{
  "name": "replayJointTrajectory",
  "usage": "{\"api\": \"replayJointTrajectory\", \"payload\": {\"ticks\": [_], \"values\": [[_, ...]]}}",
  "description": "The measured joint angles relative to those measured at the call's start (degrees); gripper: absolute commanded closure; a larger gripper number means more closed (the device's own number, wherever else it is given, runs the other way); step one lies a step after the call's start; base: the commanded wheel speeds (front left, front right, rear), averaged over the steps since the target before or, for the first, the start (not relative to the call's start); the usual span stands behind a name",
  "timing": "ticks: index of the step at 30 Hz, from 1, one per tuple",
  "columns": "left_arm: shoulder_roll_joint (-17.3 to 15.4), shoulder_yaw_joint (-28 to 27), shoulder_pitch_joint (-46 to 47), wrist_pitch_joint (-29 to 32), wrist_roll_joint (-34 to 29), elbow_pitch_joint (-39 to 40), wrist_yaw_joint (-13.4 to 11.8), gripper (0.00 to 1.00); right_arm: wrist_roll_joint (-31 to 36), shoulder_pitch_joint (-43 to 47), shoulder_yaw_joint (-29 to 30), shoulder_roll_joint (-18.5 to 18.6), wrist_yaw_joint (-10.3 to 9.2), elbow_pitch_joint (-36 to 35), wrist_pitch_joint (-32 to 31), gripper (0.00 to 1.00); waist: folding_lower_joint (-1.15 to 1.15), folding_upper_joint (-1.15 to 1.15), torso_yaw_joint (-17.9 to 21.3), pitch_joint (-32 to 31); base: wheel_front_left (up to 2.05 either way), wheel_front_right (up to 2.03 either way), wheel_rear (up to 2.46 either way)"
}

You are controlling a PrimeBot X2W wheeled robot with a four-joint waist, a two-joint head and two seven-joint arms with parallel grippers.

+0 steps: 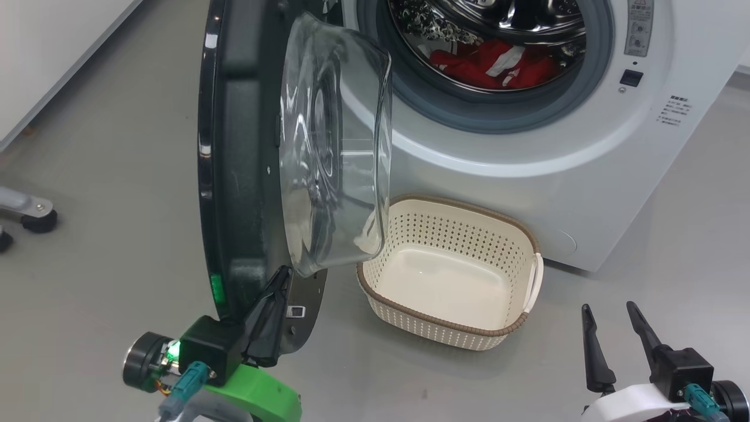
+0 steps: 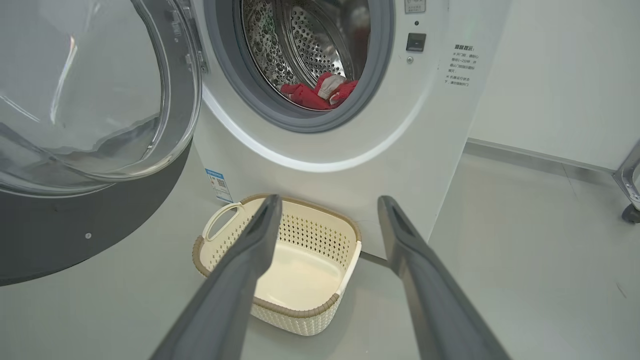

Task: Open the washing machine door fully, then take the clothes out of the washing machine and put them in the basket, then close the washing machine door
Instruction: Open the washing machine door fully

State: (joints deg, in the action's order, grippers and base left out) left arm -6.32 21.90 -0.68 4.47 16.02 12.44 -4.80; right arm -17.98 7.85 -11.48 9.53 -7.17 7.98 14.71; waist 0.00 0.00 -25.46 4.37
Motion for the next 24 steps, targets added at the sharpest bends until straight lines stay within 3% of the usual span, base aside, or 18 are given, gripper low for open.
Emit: {"api": "replayJointTrajectory", "payload": {"ticks": [24], "values": [[-0.76, -12.29, -1.02, -3.61, 0.04, -6.36, -1.30, 1.00, 0.62, -0.31, -0.75, 1.34, 1.01, -0.23, -0.27, 0.00, 0.00, 0.00, -0.43, 0.81, 0.00, 0.00, 0.00]]}}
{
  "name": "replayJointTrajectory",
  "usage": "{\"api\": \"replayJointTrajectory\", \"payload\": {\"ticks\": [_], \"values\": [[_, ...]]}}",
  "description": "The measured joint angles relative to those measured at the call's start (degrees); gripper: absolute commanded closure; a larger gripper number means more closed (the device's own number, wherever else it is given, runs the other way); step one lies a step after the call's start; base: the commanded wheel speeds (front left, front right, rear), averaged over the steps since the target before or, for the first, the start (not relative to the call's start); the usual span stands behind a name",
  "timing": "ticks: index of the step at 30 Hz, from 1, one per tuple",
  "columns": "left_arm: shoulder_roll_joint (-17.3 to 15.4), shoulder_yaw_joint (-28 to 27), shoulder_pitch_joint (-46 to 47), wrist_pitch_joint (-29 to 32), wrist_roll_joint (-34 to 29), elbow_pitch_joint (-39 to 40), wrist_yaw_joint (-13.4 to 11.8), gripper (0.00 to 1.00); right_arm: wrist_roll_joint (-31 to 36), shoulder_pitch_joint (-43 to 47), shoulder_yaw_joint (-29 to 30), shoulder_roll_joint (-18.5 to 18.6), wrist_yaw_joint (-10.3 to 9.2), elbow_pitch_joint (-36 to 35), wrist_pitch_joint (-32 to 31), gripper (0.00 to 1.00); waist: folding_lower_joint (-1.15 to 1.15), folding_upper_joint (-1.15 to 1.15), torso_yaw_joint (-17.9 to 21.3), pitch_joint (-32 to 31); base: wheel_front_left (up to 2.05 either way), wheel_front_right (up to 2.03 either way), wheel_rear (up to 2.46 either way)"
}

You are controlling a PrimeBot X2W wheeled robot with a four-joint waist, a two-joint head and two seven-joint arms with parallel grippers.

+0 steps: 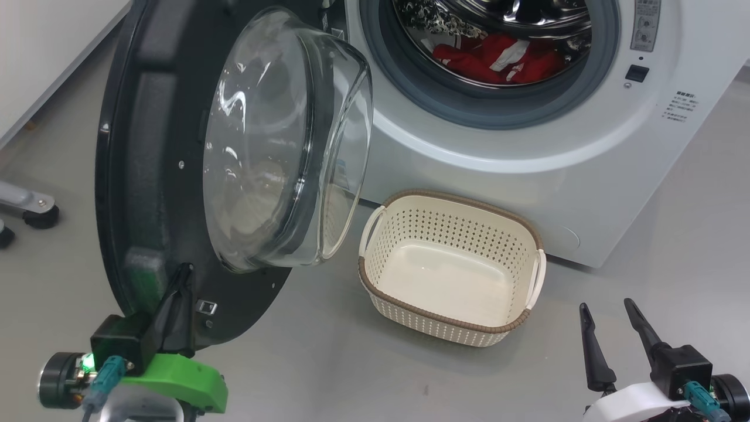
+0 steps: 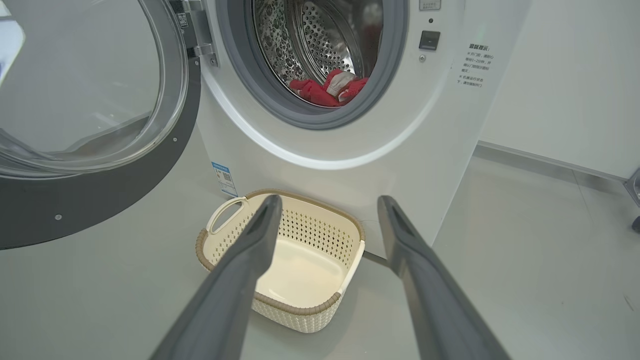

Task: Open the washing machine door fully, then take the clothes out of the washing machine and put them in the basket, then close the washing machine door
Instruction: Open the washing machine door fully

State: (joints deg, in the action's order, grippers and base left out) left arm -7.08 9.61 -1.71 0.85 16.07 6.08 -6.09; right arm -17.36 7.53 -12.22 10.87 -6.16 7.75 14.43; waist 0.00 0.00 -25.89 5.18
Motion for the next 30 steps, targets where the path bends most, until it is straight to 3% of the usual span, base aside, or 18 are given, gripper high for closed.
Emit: {"api": "replayJointTrajectory", "payload": {"ticks": [30], "values": [[-2.45, -12.59, 10.08, -3.09, 3.33, -12.83, -0.16, 1.00, 0.32, -1.80, 0.21, 1.47, 0.02, -2.19, -1.53, 0.00, 0.00, 0.00, 1.71, 4.29, 0.00, 0.00, 0.00]]}}
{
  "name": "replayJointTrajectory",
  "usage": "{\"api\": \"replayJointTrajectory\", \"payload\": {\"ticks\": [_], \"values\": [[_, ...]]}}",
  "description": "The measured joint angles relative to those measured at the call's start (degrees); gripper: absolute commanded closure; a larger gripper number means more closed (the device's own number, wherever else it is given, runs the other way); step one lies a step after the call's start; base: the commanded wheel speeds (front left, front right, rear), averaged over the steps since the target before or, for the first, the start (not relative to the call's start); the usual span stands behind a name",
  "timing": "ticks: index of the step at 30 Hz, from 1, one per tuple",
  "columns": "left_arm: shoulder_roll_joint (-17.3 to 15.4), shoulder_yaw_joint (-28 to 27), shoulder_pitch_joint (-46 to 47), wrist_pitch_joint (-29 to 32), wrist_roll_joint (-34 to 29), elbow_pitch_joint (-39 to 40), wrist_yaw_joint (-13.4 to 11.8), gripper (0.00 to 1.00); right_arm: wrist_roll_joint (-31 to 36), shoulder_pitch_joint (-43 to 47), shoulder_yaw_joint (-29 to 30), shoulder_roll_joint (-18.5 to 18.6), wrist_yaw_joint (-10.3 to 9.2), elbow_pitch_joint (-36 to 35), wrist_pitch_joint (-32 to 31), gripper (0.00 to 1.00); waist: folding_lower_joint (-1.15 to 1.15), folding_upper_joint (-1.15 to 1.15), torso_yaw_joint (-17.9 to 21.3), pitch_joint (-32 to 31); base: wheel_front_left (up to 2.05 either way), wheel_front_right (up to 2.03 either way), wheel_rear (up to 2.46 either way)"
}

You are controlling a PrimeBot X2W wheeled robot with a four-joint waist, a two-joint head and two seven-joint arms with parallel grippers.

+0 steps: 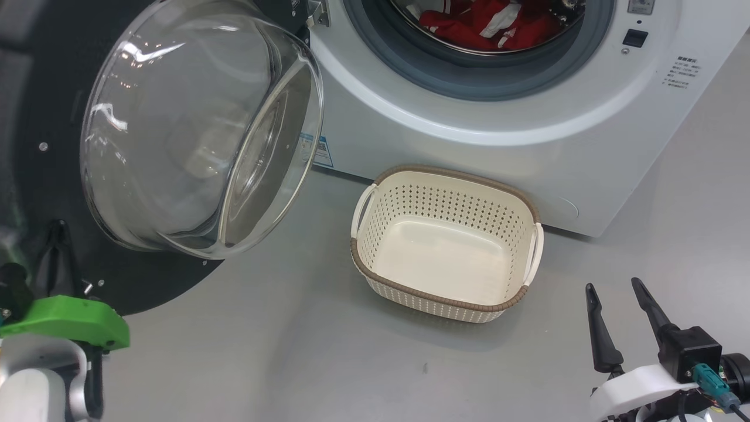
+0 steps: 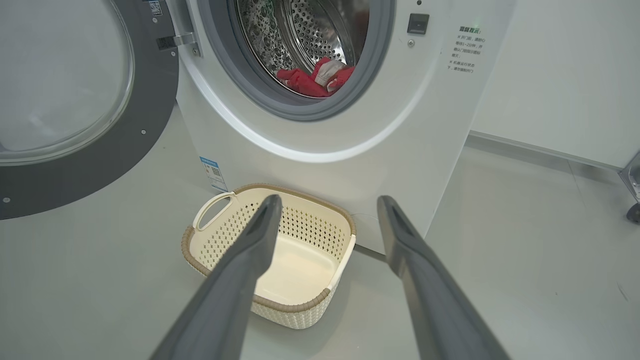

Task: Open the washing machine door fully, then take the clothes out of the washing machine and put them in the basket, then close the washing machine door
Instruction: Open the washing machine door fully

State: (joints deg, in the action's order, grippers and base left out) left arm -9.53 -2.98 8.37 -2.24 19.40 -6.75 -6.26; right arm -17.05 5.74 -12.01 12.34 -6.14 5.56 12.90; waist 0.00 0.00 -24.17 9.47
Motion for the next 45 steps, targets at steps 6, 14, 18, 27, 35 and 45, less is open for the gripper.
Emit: {"api": "replayJointTrajectory", "payload": {"ticks": [6, 14, 18, 27, 35, 45], "values": [[-1.08, -2.22, 1.82, -0.37, 0.45, -2.59, 0.00, 1.00, 0.00, -0.28, 0.03, 0.19, 0.00, -0.04, -0.02, 0.00, 0.00, 0.00, 0.10, 0.36, 0.00, 0.00, 0.00], [-1.65, -3.02, 3.47, -1.68, 0.60, -5.37, -0.09, 1.00, 0.00, -0.69, 0.05, 0.25, 0.01, -0.26, -0.08, 0.00, 0.00, 0.00, 0.13, 0.67, 0.00, 0.00, 0.00], [-1.46, -2.93, 3.46, -2.86, 0.60, -5.68, -0.10, 1.00, 0.00, -0.93, -0.01, 0.25, 0.03, -0.26, -0.08, 0.00, 0.00, 0.00, 0.23, 0.50, 0.00, 0.00, 0.00], [0.15, -1.24, 1.52, -5.36, -0.36, -3.78, -0.29, 1.00, 0.00, -1.17, -0.41, 0.22, 0.48, -0.23, -0.08, 0.00, 0.00, 0.00, 0.36, -0.71, 0.00, 0.00, 0.00], [0.52, 2.00, -2.72, -5.69, -1.83, -0.58, -0.26, 1.00, 0.00, -1.13, -0.83, -0.34, 0.53, 0.05, -0.03, 0.00, 0.00, 0.00, 0.05, -2.80, 0.00, 0.00, 0.00], [1.69, 7.32, -7.60, -4.32, -3.32, 5.14, 1.63, 1.00, 0.00, -0.96, -1.91, -1.68, 0.53, 0.44, 0.01, 0.00, 0.00, 0.00, 1.51, -4.93, 0.00, 0.00, 0.00]]}}
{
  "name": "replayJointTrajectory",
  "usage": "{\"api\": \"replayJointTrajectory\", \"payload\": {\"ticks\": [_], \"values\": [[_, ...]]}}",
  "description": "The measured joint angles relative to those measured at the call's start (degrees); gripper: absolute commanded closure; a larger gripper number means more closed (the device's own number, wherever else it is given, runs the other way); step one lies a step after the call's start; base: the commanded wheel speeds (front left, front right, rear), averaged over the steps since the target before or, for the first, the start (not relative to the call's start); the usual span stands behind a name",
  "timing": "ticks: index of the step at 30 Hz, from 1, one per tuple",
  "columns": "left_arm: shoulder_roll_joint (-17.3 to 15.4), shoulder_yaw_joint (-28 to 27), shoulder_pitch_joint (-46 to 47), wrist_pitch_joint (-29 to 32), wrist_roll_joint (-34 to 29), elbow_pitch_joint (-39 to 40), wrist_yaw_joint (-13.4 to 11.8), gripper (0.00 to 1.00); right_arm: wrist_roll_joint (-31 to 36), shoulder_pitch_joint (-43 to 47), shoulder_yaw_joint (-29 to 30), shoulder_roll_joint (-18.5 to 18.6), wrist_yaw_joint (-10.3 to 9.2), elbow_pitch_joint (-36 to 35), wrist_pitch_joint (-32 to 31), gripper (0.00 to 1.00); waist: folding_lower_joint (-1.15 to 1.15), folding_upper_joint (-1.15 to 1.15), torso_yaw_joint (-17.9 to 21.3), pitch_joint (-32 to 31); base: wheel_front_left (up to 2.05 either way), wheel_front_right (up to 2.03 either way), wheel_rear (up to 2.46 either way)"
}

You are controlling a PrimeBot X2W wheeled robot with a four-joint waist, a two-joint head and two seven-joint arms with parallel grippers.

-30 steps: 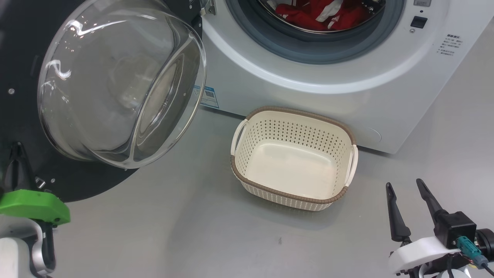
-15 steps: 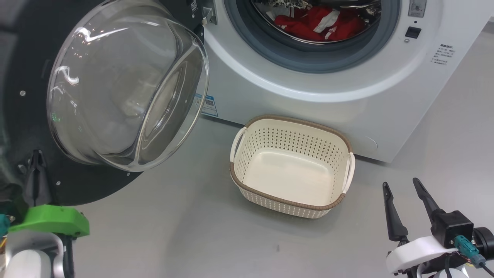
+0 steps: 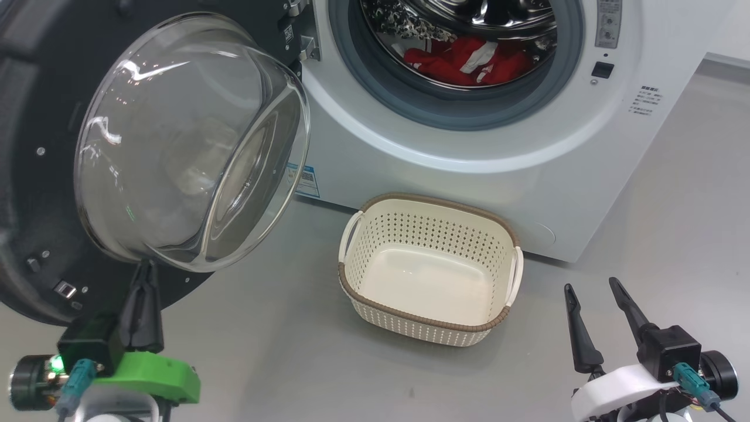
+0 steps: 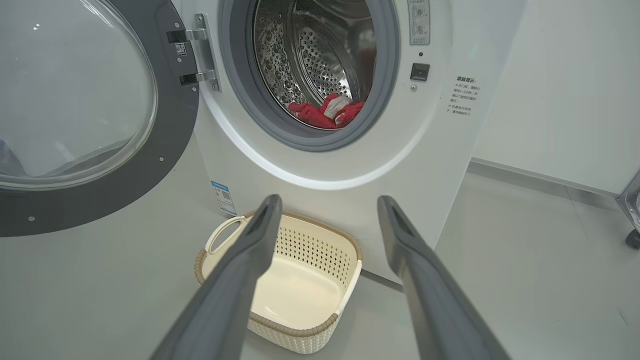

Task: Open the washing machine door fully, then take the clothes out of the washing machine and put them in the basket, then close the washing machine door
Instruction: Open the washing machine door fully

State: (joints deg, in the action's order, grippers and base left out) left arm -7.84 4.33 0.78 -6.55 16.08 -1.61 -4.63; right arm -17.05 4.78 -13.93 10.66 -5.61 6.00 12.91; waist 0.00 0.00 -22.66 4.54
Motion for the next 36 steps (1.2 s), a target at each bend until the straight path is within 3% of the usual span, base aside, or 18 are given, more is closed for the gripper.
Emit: {"api": "replayJointTrajectory", "payload": {"ticks": [10, 11, 13, 15, 16, 17, 18, 36], "values": [[1.49, 5.48, -2.66, 2.29, -0.30, 3.65, 2.20, 1.00, 0.00, 0.04, -0.37, -0.26, 0.00, 0.11, 0.01, 0.00, 0.00, 0.00, 3.11, -1.02, 0.00, 0.00, 0.00], [1.66, 5.95, -2.94, 2.47, -0.30, 3.80, 2.46, 0.84, 0.00, 0.03, -0.41, -0.37, 0.00, 0.11, 0.01, 0.00, 0.00, 0.00, 3.49, -1.10, 0.00, 0.00, 0.00], [1.77, 7.01, -3.47, 3.00, -0.34, 3.98, 2.74, 0.70, 0.00, 0.04, -0.44, -0.53, 0.00, 0.16, 0.01, 0.00, 0.00, 0.00, 4.30, -1.26, 0.00, 0.00, 0.00], [1.86, 7.68, -3.82, 3.53, -0.41, 4.09, 2.99, 0.38, 0.00, 0.04, -0.49, -0.67, 0.00, 0.25, 0.02, 0.00, 0.00, 0.00, 5.12, -1.42, 0.00, 0.00, 0.00], [1.91, 7.90, -4.05, 3.55, -0.42, 4.16, 2.99, 0.27, 0.00, 0.04, -0.55, -0.73, 0.00, 0.25, 0.02, 0.00, 0.00, 0.00, 5.55, -1.50, 0.00, 0.00, 0.00], [1.91, 8.04, -4.31, 3.56, -0.47, 4.26, 2.99, 0.04, 0.00, 0.04, -0.58, -0.82, 0.00, 0.25, 0.02, 0.00, 0.00, 0.00, 5.97, -1.58, 0.00, 0.00, 0.00], [1.93, 8.15, -4.53, 3.75, -0.47, 4.35, 2.99, 0.00, 0.00, 0.04, -0.64, -0.89, 0.00, 0.27, 0.02, 0.00, 0.00, 0.00, 6.40, -1.65, 0.00, 0.00, 0.00], [2.41, 7.92, -6.15, 5.47, -0.57, 5.76, 1.79, 0.00, 0.21, 0.03, -1.55, -1.25, 0.01, 0.02, 0.08, 0.00, 0.00, 0.00, 14.61, -1.81, 0.00, 0.00, 0.00]]}}
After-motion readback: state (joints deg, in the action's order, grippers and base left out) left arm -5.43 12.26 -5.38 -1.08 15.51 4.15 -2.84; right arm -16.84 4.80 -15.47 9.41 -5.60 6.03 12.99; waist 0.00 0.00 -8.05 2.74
